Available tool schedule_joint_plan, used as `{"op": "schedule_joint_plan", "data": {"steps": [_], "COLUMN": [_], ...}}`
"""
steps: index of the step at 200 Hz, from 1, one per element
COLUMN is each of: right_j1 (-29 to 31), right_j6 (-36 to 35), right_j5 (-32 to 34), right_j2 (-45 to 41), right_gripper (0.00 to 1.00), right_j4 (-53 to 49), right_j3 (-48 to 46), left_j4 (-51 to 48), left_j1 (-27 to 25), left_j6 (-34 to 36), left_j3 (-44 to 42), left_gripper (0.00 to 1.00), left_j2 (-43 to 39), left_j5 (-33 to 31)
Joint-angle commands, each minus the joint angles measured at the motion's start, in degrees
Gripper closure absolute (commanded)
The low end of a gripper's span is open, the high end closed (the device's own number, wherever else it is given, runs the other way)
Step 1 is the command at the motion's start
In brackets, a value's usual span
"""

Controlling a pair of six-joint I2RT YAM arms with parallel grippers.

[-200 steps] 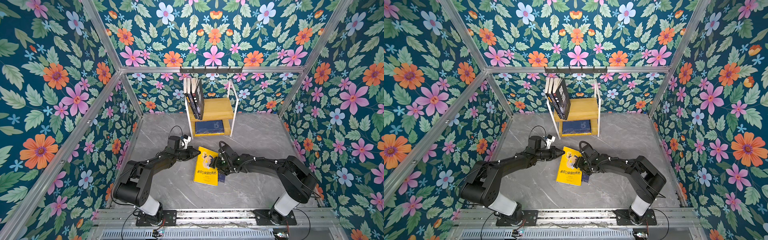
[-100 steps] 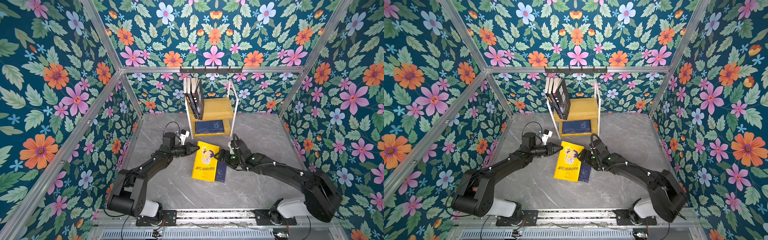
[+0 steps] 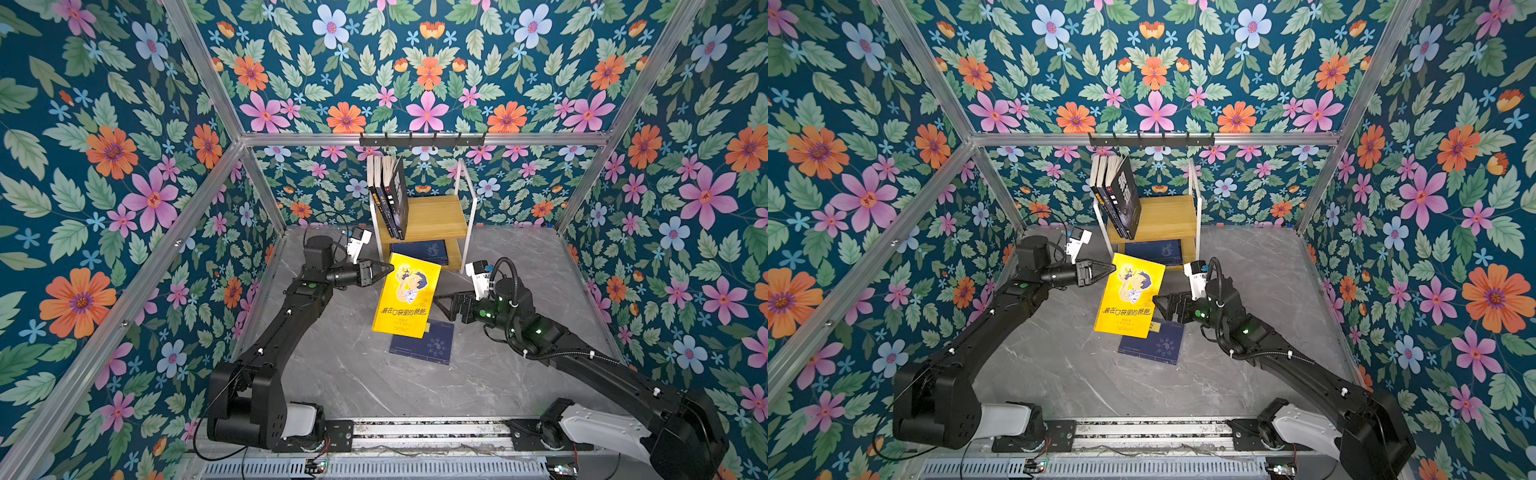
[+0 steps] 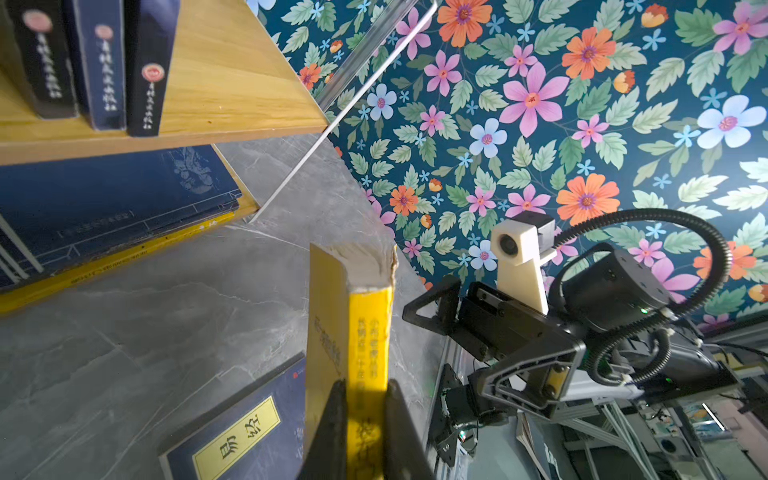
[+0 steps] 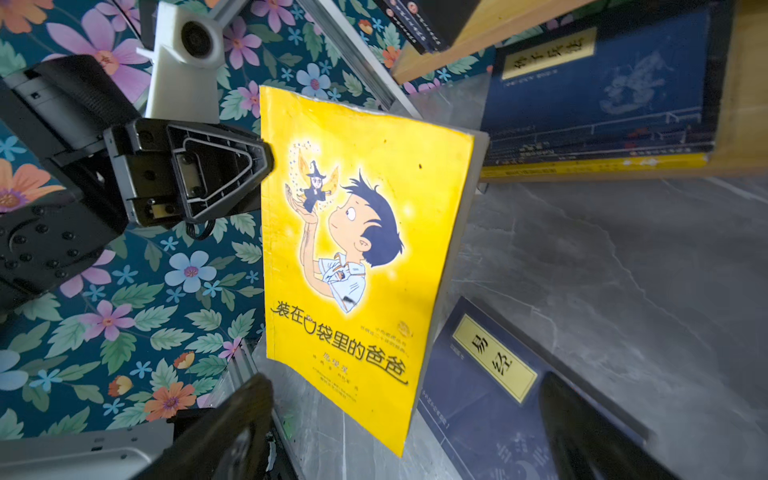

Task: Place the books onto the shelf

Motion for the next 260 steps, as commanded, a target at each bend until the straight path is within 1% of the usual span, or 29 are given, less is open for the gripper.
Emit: {"op": "schedule_joint_plan", "data": {"steps": [1, 31, 58, 74, 82, 91, 104, 116, 124, 127, 138, 153, 161, 170, 181, 194, 205, 222, 233, 248, 260], "right_j1": [0.1, 0.1, 0.1, 0.0, 0.1, 0.0, 0.1, 0.1, 0.0, 0.0, -0.5, -0.8, -1.1, -1.2, -1.4, -2.0, -2.2, -2.3, -2.3, -2.3, -2.3], "right_j6": [-3.2, -3.0, -2.6, -2.4, -2.2, -1.8, -0.3, 0.9, 1.6, 2.1, 4.7, 9.0, 10.2, 9.8, 9.0, 8.9, 8.9, 8.9, 9.1, 9.1, 9.1], "right_j5": [-5.6, -11.1, -18.8, -20.4, -21.8, -23.6, -26.1, -27.4, -27.7, -27.9, -29.2, -31.0, -30.7, -29.8, -28.9, -29.8, -30.8, -32.0, -33.9, -36.5, -37.9], "right_j2": [3.4, 10.4, 16.2, 20.0, 21.8, 23.6, 26.2, 28.6, 29.5, 31.6, 34.3, 37.7, 38.4, 38.7, 39.2, 39.5, 39.3, 38.9, 38.8, 38.5, 38.4], "right_gripper": [0.01, 0.01, 0.01, 0.01, 0.01, 0.01, 0.01, 0.01, 0.01, 0.01, 0.01, 0.01, 0.01, 0.01, 0.01, 0.01, 0.01, 0.01, 0.01, 0.01, 0.06], "right_j4": [13.0, 19.2, 35.0, 39.4, 41.0, 43.6, 49.8, 55.0, 57.6, 58.5, 62.6, 71.2, 71.4, 71.4, 71.4, 71.4, 71.4, 71.4, 71.5, 71.5, 71.5], "right_j3": [-0.9, 1.6, -0.1, 0.7, 1.6, 2.4, 3.4, 4.2, 4.7, 5.0, 6.0, 7.1, 7.9, 8.7, 9.3, 10.7, 11.9, 14.2, 15.9, 17.9, 19.3], "left_j4": [-4.0, -4.1, -3.7, -4.6, -7.0, -11.5, -17.8, -21.4, -22.7, -22.7, -22.5, -22.5, -22.5, -23.4, -27.4, -32.7, -33.9, -32.4, -30.6, -29.0, -27.4], "left_j1": [0.3, 1.3, 2.5, 3.5, 4.1, 4.4, 4.4, 4.4, 4.5, 4.5, 4.6, 4.6, 4.6, 4.6, 4.6, 4.6, 4.6, 4.6, 4.6, 4.6, 4.6], "left_j6": [5.7, 5.3, 5.0, 4.8, 6.2, 10.0, 16.4, 19.6, 19.9, 19.7, 18.5, 19.0, 19.1, 19.7, 23.1, 27.6, 29.5, 28.1, 26.0, 25.7, 25.0], "left_j3": [1.8, 1.7, 1.4, 2.6, 3.9, 5.9, 8.5, 10.3, 11.6, 11.9, 12.6, 13.4, 14.0, 15.9, 19.4, 23.5, 25.1, 25.9, 26.0, 25.4, 24.8], "left_gripper": [1.0, 1.0, 1.0, 1.0, 1.0, 1.0, 1.0, 1.0, 1.0, 1.0, 1.0, 1.0, 1.0, 1.0, 1.0, 1.0, 1.0, 1.0, 1.0, 1.0, 1.0], "left_j2": [-1.0, -2.5, -3.6, -4.2, -4.4, -4.6, -4.8, -4.9, -4.9, -4.9, -5.0, -5.2, -5.5, -5.5, -4.9, -3.9, -3.7, -3.4, -3.2, -3.1, -3.0], "left_j5": [4.4, 6.9, 8.7, 9.5, 10.0, 10.0, 10.8, 11.5, 11.6, 11.6, 11.2, 11.5, 11.4, 11.9, 12.1, 12.2, 12.1, 12.2, 12.1, 12.0, 10.9]}}
